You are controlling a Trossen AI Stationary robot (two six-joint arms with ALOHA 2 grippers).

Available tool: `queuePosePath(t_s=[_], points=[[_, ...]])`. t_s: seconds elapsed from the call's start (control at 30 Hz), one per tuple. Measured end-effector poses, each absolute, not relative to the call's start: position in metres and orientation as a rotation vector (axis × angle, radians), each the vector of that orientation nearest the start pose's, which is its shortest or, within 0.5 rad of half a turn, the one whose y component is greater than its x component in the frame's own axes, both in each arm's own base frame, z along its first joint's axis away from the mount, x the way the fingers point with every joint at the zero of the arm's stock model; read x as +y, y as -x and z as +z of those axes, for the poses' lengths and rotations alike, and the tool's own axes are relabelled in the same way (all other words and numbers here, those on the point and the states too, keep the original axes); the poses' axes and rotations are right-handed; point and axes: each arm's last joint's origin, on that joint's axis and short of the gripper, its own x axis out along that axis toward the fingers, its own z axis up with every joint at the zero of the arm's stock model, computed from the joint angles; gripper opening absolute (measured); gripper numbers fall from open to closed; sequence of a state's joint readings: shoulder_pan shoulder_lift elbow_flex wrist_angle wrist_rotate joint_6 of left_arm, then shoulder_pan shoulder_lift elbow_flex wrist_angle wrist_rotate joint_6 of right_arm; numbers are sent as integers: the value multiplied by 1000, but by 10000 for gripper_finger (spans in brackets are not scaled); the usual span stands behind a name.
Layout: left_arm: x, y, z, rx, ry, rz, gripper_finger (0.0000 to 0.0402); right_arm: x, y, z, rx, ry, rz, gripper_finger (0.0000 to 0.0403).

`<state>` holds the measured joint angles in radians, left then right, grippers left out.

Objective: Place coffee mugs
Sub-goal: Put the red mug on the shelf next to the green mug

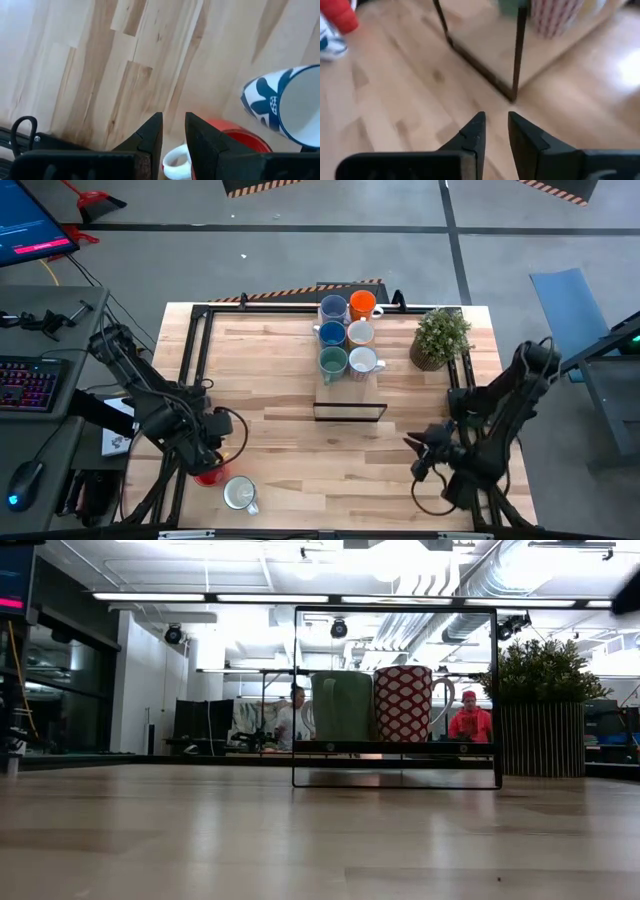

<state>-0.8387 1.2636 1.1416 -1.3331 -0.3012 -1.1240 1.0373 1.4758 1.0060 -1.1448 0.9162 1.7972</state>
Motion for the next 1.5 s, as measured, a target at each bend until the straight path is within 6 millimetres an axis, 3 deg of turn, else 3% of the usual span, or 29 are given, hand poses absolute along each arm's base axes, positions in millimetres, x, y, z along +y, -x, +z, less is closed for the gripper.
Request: queuePosePath(t_s=[0.23, 0.4, 0.57, 0.8, 0.93, 1.1, 1.5], points=[[-141, -144, 290, 1242, 185, 299, 74, 158, -129, 181, 722, -511, -243, 67], [-142, -146, 290, 1255, 236, 294, 74, 138, -138, 172, 703, -460, 18, 67], [-146, -142, 289, 1396, 273, 195, 74, 121, -147, 167, 717, -354, -23, 67], [-152, -139, 286, 1445, 270, 173, 74, 104, -158, 165, 723, -268, -84, 67], [-154, -136, 270, 1531, 263, 182, 74, 94, -159, 161, 785, -288, -128, 67], [-155, -132, 244, 1655, 374, 192, 74, 89, -161, 160, 818, -309, -131, 67], [-159, -135, 239, 1626, 415, 173, 74, 83, -164, 160, 820, -326, -162, 67]])
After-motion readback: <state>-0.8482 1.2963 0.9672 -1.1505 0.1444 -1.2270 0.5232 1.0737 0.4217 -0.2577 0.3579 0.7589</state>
